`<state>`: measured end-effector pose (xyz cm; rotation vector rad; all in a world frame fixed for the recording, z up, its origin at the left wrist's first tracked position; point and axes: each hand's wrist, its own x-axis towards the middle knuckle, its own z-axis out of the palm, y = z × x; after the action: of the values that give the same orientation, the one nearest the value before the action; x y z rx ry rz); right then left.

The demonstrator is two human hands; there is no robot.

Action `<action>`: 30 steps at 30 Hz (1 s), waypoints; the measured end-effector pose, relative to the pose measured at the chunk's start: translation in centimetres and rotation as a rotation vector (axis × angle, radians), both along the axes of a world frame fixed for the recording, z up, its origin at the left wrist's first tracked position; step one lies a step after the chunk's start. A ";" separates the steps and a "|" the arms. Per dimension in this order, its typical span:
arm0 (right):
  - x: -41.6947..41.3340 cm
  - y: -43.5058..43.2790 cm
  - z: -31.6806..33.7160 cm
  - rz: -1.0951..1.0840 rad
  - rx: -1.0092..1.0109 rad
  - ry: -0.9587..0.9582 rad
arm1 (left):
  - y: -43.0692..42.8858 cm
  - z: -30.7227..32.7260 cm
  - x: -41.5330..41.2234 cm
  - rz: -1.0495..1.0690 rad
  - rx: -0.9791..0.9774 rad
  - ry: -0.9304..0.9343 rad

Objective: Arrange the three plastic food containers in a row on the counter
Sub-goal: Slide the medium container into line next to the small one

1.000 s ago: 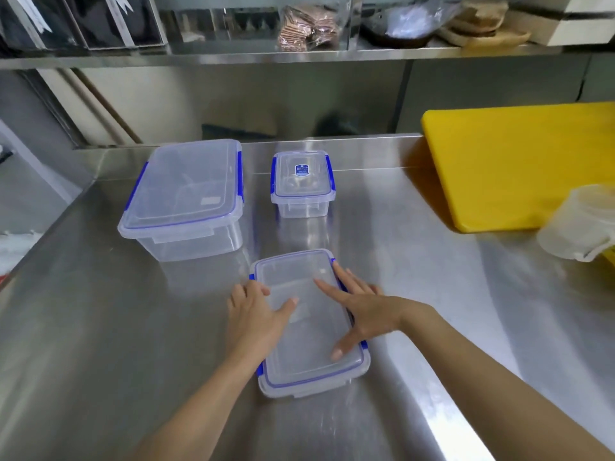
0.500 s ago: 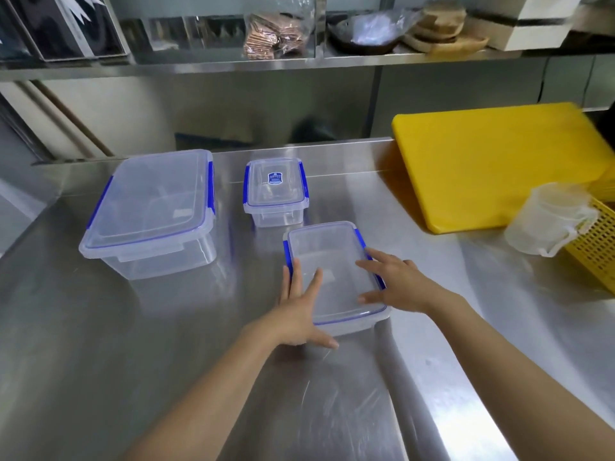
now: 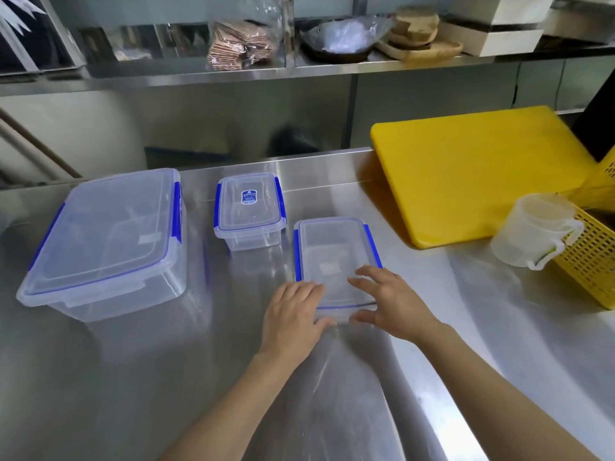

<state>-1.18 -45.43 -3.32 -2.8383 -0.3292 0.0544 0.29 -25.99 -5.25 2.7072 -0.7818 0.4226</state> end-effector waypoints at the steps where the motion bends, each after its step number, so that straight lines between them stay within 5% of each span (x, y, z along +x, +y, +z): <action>1: 0.4 0.1 0.0 -0.016 0.009 -0.016 | -0.3 0.1 0.3 0.013 0.006 -0.018; 14: 13.5 -0.9 -1.3 -0.157 -0.067 -0.026 | -3.9 0.5 12.5 0.062 0.180 0.392; 30: 17.6 -0.8 -3.1 -0.228 -0.095 -0.181 | -5.0 -1.1 17.5 0.093 -0.010 0.450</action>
<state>16.45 -46.19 -6.42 -2.9609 -0.0384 -0.2411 17.80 -30.95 -6.32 2.6827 -0.5249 -0.1642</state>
